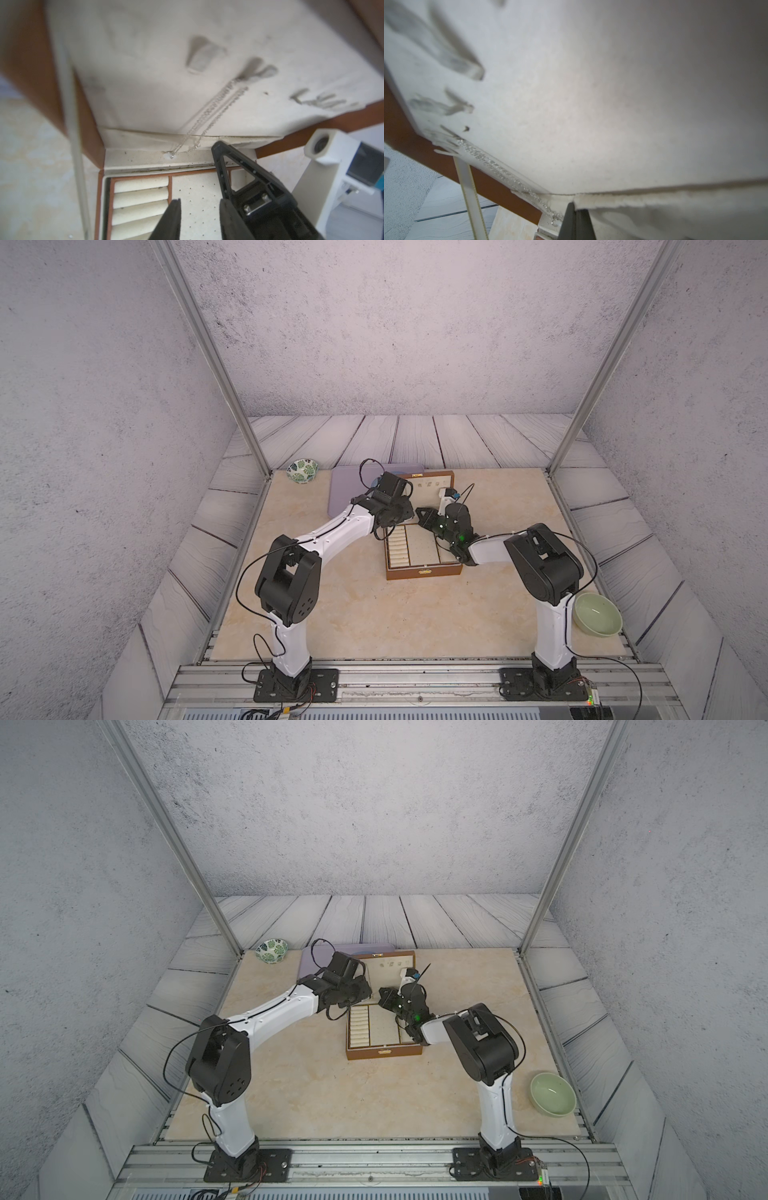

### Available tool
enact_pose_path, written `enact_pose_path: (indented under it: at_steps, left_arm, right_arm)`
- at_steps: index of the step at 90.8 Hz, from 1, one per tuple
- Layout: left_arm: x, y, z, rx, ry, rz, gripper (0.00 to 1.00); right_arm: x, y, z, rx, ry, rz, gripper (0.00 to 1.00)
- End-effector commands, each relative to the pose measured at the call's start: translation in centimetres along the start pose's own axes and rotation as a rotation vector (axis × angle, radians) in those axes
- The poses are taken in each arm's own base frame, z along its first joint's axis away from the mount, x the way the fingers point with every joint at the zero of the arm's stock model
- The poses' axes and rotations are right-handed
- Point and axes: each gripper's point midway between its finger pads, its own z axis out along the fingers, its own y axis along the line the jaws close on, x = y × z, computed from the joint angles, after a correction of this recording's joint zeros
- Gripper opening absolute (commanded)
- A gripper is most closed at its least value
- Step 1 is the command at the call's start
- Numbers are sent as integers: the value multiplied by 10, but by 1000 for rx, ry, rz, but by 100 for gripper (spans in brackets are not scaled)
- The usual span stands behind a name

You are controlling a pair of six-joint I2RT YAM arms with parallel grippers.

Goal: Put jewelry chain into jewelry box
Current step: Adjust the necklace in the storage slot.

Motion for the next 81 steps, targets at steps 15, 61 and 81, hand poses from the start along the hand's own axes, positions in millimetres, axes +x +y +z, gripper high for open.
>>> enact_pose_path:
  at_steps: [15, 61, 81]
  left_arm:
    - [-1, -2, 6, 5, -48, 371, 34]
    - [3, 0, 27, 13, -60, 566, 32]
    - [-1, 15, 33, -78, -62, 638, 34]
  right_arm:
    - [5, -14, 1, 18, 12, -38, 0]
    - [7, -18, -2, 13, 27, -83, 0]
    - [4, -15, -3, -3, 23, -102, 0]
